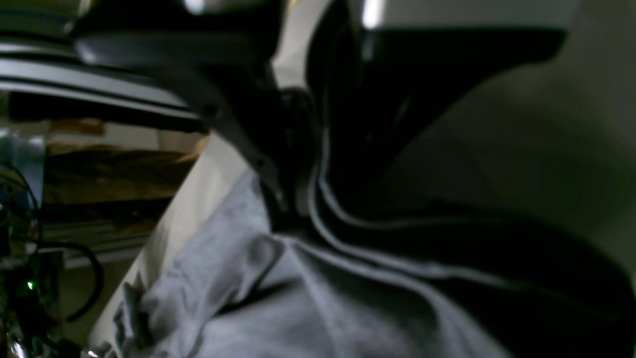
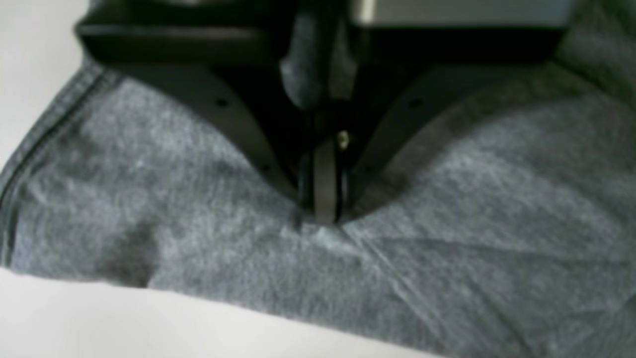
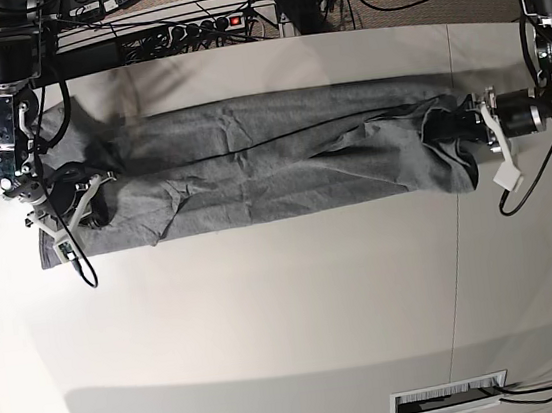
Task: Fold the T-shirt properly
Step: 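Slide the left gripper along the strip to its end, holding with right, then fold the strip end held by the left gripper back toward the middle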
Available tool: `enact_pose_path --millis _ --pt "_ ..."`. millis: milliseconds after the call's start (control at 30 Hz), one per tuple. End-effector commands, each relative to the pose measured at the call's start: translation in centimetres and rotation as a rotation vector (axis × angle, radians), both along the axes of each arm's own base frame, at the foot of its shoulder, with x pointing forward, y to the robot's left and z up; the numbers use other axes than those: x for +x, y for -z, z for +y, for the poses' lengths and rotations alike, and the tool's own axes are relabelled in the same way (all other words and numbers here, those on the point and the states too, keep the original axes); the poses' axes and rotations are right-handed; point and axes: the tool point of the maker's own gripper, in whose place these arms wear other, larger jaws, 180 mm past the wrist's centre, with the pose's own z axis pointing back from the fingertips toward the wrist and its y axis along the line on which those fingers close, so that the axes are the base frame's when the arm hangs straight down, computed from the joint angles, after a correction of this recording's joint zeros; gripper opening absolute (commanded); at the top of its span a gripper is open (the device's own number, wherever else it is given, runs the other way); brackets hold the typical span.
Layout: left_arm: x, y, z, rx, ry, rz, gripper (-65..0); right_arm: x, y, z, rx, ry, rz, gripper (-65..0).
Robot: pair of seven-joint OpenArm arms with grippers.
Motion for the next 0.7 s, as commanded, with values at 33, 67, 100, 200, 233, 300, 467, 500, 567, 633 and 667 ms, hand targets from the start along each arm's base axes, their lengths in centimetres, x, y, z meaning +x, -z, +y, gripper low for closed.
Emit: enact_pose_path --millis 33,67,100,200,233,300,467,500,567,633,667 --pt "1.3 -3.0 -1.4 -0.033 0.032 -0.111 -65.0 -0.5 0.8 -0.2 -0.041 -0.002 0.047 -65.0" --pt "1.3 -3.8 -2.4 -0.041 0.058 -0.146 -65.0 -0.6 1.0 0.2 -0.036 -0.004 0.05 -65.0" --pt "1.2 -4.6 -3.3 -0.049 0.084 -0.183 -65.0 -0.6 1.3 0.4 -0.041 -0.006 0.055 -65.0" --pt "0.7 -6.7 -6.2 -0.083 0.149 -0.278 -65.0 -0.8 1.9 1.0 -0.05 -0.011 0.067 -65.0" --pt "0.4 -7.4 -7.2 -0.101 0.166 -0.307 -65.0 -0.9 1.9 1.1 -0.049 -0.012 0.069 -65.0" --pt "0.0 -8.5 -9.1 -0.14 0.193 -0.361 -65.0 -0.8 2.0 1.2 -0.047 -0.012 0.069 -65.0" --pt "-0.7 -9.6 -12.5 -0.256 0.178 -0.385 -65.0 -0.9 2.0 1.2 -0.049 -0.011 0.073 -65.0" --pt "-0.9 -9.6 -13.1 -0.28 0.172 -0.381 -65.0 -0.9 2.0 1.2 -0.049 -0.011 0.073 -65.0" --pt "-1.1 -9.8 -14.3 -0.326 0.162 -0.376 -65.0 -0.9 2.0 1.2 -0.048 -0.011 0.073 -65.0" --pt "-1.0 -10.2 -15.2 -0.363 0.152 -0.381 -65.0 -0.9 2.0 1.2 -0.048 -0.011 0.073 -65.0" --pt "-1.1 -10.4 -15.6 -0.376 0.149 -0.381 -65.0 -0.9 2.0 1.2 -0.048 -0.011 0.073 -65.0"
